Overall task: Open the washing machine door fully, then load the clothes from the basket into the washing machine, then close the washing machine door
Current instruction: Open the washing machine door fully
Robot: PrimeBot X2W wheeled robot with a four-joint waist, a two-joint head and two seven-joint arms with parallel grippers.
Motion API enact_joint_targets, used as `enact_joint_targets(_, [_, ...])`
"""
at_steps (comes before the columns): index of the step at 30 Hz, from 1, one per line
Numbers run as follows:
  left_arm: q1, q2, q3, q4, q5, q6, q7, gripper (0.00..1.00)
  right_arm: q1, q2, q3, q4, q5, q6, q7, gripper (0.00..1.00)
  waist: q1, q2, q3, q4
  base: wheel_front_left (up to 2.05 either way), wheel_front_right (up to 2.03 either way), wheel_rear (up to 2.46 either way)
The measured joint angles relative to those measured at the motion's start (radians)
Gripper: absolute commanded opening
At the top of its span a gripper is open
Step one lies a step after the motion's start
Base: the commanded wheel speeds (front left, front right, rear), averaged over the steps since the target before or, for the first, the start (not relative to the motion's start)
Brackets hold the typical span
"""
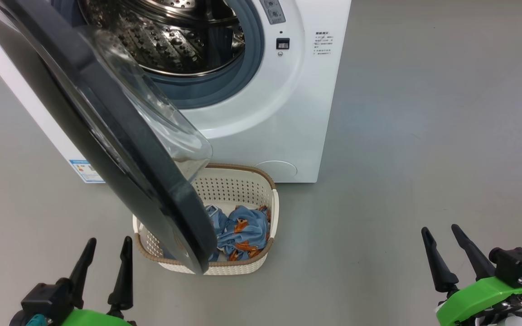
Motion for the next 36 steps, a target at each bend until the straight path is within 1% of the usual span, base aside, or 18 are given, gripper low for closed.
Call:
enact_joint_targets(5, [0.000,0.000,0.000,0.000,0.000,0.000,0.000,1.00,0.014,0.005,-0.003,0.004,-0.038,0.000,0.000,1.00,0.0000,0.0000,0.001,0.001,0.00,0.00,0.00])
enact_joint_targets(10, [-0.001,-0.005,0.007,0.000,-0.003,0.000,0.000,1.00,0.015,0.007,-0.010,0.007,-0.041,0.000,0.000,1.00,0.0000,0.0000,0.002,0.006,0.00,0.00,0.00])
enact_joint_targets(11, [-0.001,-0.009,0.013,0.001,-0.009,0.000,0.000,0.70,0.015,0.007,-0.013,0.007,-0.044,0.000,0.000,1.00,0.0000,0.0000,0.001,0.007,0.00,0.00,0.00])
enact_joint_targets(12, [-0.002,-0.015,0.024,0.002,-0.018,0.000,0.000,0.22,0.015,0.007,-0.016,0.007,-0.045,0.000,0.000,1.00,0.0000,0.0000,0.000,0.008,0.00,0.00,0.00])
enact_joint_targets(13, [-0.003,-0.022,0.037,0.001,-0.034,0.000,0.000,0.00,0.015,0.007,-0.019,0.007,-0.045,0.000,0.000,1.00,0.0000,0.0000,-0.001,0.009,0.00,0.00,0.00])
enact_joint_targets(15, [-0.005,-0.028,0.064,-0.009,-0.057,0.000,0.000,0.00,0.015,0.008,-0.024,0.006,-0.046,0.000,0.000,1.00,0.0000,0.0000,-0.003,0.012,0.00,0.00,0.00])
enact_joint_targets(19, [-0.008,-0.033,0.136,-0.074,-0.068,0.000,0.000,0.00,0.017,0.011,-0.028,0.004,-0.053,0.000,0.000,1.00,0.0000,0.0000,-0.005,0.016,0.00,0.00,0.00])
enact_joint_targets(23, [-0.025,-0.051,0.203,-0.189,-0.068,0.002,0.000,0.00,0.021,0.011,-0.034,0.002,-0.054,0.000,0.000,1.00,0.0000,0.0000,-0.004,0.018,0.00,0.00,0.00])
enact_joint_targets(24, [-0.025,-0.051,0.203,-0.189,-0.068,0.002,0.000,0.00,0.021,0.011,-0.034,0.002,-0.054,0.000,0.000,1.00,0.0000,0.0000,-0.004,0.018,0.00,0.00,0.00])
enact_joint_targets(27, [-0.039,-0.066,0.218,-0.305,-0.068,0.003,0.000,0.00,0.023,0.011,-0.036,0.001,-0.054,0.000,0.000,1.00,0.0000,0.0000,-0.004,0.018,0.00,0.00,0.00])
enact_joint_targets(30, [-0.049,-0.076,0.178,-0.412,-0.066,0.011,-0.001,0.00,0.024,0.011,-0.036,0.000,-0.059,0.000,0.000,1.00,0.0000,0.0000,-0.004,0.016,0.00,0.00,0.00])
enact_joint_targets(33, [-0.052,-0.081,0.089,-0.486,-0.052,0.010,0.002,0.00,0.024,0.011,-0.036,-0.002,-0.074,0.000,0.000,1.00,0.0000,0.0000,-0.001,0.012,0.00,0.00,0.00])
enact_joint_targets(36, [-0.053,-0.081,-0.008,-0.529,-0.048,0.010,0.034,0.00,0.024,0.011,-0.036,-0.004,-0.082,0.000,0.000,1.00,0.0000,0.0000,0.004,0.008,0.00,0.00,0.00])
